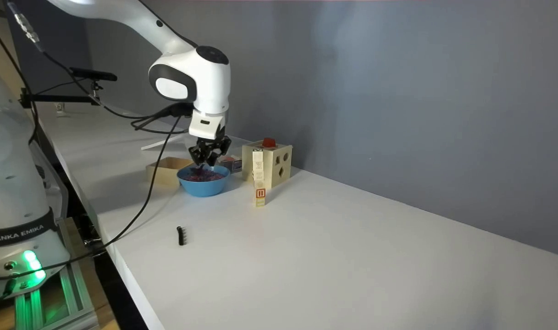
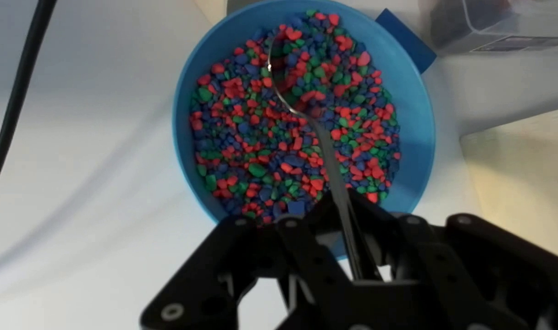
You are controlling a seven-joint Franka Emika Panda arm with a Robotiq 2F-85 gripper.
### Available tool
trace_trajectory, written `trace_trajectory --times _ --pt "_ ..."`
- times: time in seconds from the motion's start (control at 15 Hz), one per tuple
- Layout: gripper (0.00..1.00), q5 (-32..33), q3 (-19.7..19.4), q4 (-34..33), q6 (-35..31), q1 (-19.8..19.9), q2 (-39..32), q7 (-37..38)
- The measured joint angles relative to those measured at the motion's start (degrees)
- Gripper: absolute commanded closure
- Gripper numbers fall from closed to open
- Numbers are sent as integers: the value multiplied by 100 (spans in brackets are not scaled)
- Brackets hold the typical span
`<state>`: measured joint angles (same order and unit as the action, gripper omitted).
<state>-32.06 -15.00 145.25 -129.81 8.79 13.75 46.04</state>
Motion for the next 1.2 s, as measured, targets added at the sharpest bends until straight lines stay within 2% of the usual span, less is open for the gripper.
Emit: trace_trajectory --times 0.13,0.47,0.73,0.87,0.93,1.07,1.13,1.2 --pt "98 47 64 4 -100 89 2 -198" --pt "98 57 182 93 -864 177 42 -503" --pt "98 352 325 350 -1482 273 235 -619" --pt "98 445 343 525 -1617 314 383 -753" --pt "91 453 343 613 -1663 347 465 -860" --pt "91 459 343 738 -1668 426 588 -920" --pt "98 462 342 773 -1668 445 625 -928" --pt "98 464 343 778 -1668 453 638 -931"
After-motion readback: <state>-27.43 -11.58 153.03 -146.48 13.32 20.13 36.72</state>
